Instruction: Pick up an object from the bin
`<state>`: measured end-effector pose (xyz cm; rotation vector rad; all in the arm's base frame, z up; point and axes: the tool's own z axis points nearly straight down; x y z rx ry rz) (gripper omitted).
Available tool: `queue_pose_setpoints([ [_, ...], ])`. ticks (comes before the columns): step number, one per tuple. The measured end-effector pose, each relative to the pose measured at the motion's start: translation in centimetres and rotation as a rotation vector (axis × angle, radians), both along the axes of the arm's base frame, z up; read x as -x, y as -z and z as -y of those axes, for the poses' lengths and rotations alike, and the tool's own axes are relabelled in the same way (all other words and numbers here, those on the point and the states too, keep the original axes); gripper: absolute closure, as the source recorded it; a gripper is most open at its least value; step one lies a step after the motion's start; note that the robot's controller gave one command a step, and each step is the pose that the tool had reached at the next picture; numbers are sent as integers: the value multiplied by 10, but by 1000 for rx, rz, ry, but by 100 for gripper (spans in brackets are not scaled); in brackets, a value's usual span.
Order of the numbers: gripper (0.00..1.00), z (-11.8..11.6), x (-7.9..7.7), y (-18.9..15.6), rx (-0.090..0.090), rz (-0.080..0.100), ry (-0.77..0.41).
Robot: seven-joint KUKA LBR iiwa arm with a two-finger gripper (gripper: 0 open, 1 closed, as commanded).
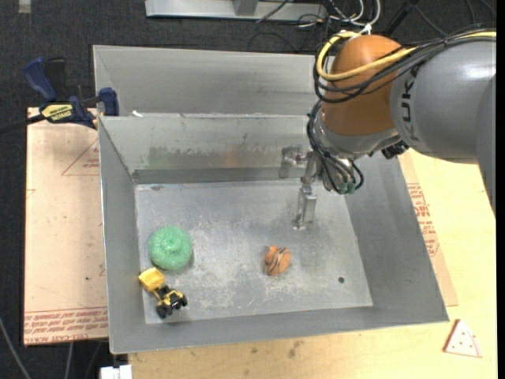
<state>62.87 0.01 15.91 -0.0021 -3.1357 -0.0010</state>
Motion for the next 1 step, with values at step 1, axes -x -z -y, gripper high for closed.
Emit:
queue_pose_setpoints([
  [1,0,0,-2,-5,0,8,0],
])
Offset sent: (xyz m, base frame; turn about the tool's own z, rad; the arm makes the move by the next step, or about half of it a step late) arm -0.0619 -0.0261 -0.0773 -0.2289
